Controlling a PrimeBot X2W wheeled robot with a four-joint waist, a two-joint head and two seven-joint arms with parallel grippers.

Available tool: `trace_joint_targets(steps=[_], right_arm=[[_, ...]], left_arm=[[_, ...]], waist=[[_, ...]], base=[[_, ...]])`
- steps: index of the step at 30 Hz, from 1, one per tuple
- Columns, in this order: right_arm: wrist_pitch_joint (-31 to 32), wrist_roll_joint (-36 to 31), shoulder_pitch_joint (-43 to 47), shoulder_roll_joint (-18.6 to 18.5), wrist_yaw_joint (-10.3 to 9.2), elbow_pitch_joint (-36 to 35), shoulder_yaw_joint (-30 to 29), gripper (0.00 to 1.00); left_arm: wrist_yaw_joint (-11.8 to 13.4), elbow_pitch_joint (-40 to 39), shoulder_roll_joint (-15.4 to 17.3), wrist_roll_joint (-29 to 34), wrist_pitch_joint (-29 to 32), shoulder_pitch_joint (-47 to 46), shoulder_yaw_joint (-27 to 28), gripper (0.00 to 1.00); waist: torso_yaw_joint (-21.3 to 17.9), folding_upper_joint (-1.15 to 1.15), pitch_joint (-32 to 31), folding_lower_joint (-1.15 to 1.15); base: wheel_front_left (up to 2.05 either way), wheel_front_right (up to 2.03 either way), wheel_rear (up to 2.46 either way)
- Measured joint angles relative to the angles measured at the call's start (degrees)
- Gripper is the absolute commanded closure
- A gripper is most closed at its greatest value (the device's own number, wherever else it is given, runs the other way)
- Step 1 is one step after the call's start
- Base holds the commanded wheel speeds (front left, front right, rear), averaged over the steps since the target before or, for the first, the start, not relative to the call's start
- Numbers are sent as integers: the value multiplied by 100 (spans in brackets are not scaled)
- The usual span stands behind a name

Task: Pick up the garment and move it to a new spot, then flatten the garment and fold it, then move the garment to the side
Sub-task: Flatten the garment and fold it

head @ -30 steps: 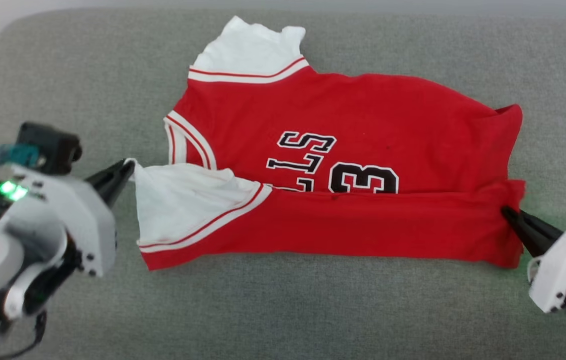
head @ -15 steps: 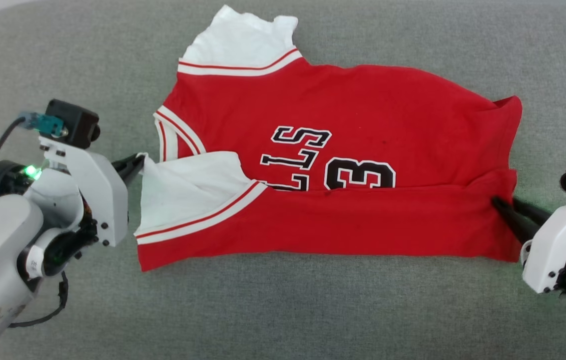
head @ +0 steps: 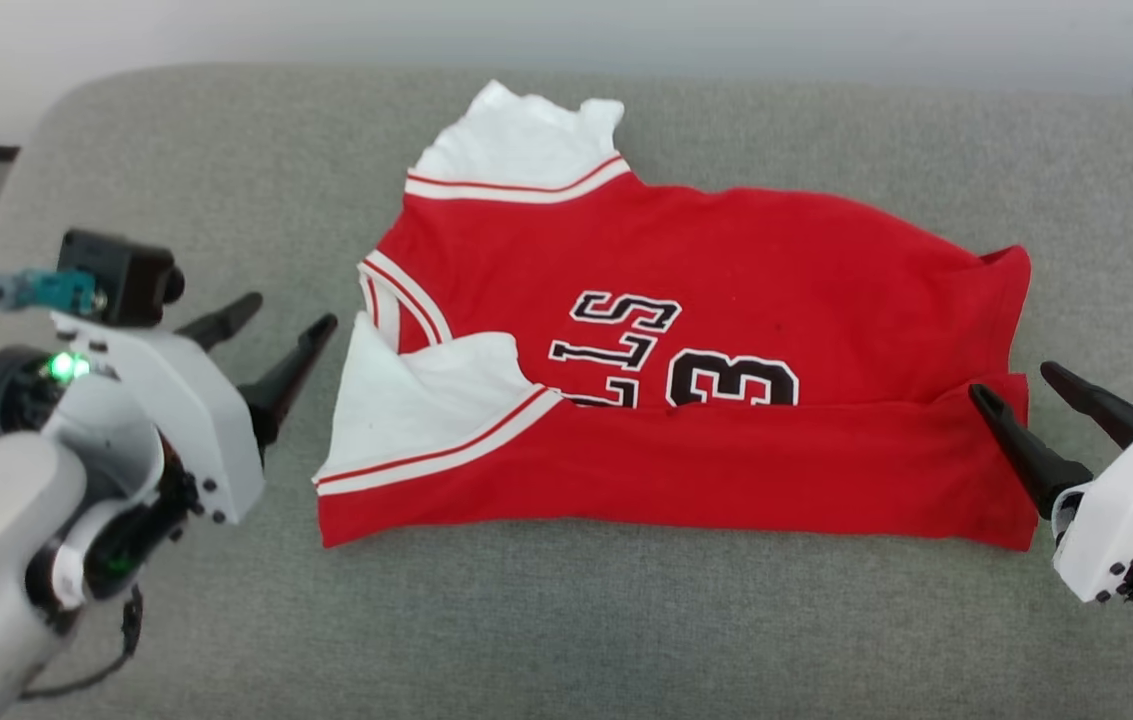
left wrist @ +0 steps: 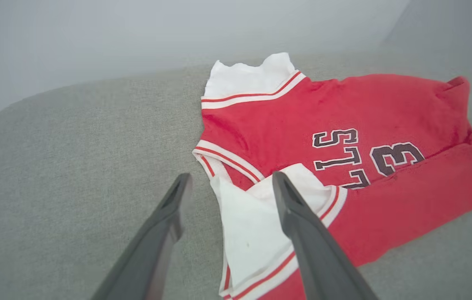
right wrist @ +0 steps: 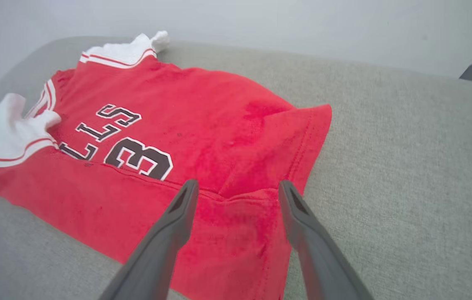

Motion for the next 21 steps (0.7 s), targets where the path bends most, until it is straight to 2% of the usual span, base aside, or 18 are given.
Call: trace_joint_targets(steps=[14,21], right_arm=[[-1563,-560,666,165,0,-788,-127,0],[-1798,-647,1026,576,-1,-1114,-378,0]], left_arm=[[840,-1263,495,-370,-201,895,88,0],[1079,-1258,524,-916,421,894,155,0]], waist=[[16,0,-550,0],[-226,0,-597,0]], base=[[0,0,0],[0,0,0]])
